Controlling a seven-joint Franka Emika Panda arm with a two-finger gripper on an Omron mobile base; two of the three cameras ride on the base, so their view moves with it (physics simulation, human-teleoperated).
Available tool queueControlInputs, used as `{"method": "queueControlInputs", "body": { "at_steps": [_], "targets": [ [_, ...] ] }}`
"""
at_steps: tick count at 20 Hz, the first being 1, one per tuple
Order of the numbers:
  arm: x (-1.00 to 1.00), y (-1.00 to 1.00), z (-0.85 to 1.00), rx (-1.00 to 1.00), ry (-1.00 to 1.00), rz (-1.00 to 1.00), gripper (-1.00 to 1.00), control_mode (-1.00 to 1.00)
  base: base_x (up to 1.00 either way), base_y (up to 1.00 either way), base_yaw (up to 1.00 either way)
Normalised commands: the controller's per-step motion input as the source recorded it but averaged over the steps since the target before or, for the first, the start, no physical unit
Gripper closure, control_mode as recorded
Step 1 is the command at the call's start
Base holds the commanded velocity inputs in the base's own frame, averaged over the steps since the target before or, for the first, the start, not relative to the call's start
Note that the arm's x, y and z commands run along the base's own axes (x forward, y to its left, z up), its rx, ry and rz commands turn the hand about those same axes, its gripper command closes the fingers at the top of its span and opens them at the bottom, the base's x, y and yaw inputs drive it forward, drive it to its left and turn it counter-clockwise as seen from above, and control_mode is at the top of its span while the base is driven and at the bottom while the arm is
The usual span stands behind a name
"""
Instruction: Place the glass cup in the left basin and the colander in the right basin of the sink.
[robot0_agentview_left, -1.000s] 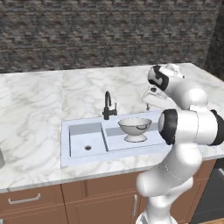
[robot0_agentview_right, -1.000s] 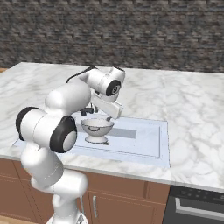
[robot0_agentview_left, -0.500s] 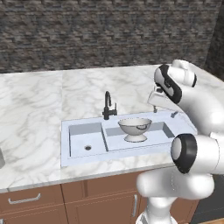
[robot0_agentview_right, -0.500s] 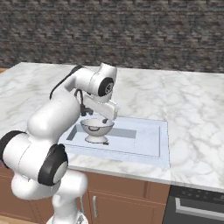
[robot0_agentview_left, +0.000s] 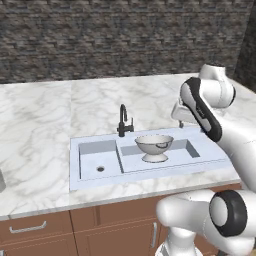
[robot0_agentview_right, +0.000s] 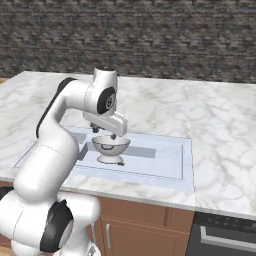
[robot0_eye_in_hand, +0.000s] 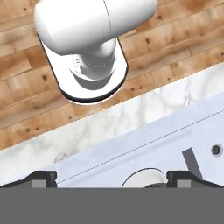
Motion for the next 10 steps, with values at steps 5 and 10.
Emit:
{"method": "queueControlInputs", "body": {
  "at_steps": [5, 10],
  "targets": [
    [-0.40, 0.03, 0.24, -0.03, -0.04, 0.10, -1.00, -1.00, 0.00, 0.00, 0.00],
    [-0.40, 0.07, 0.18, -0.05, 0.00, 0.13, -1.00, -1.00, 0.00, 0.00, 0.00]
  ]
}}
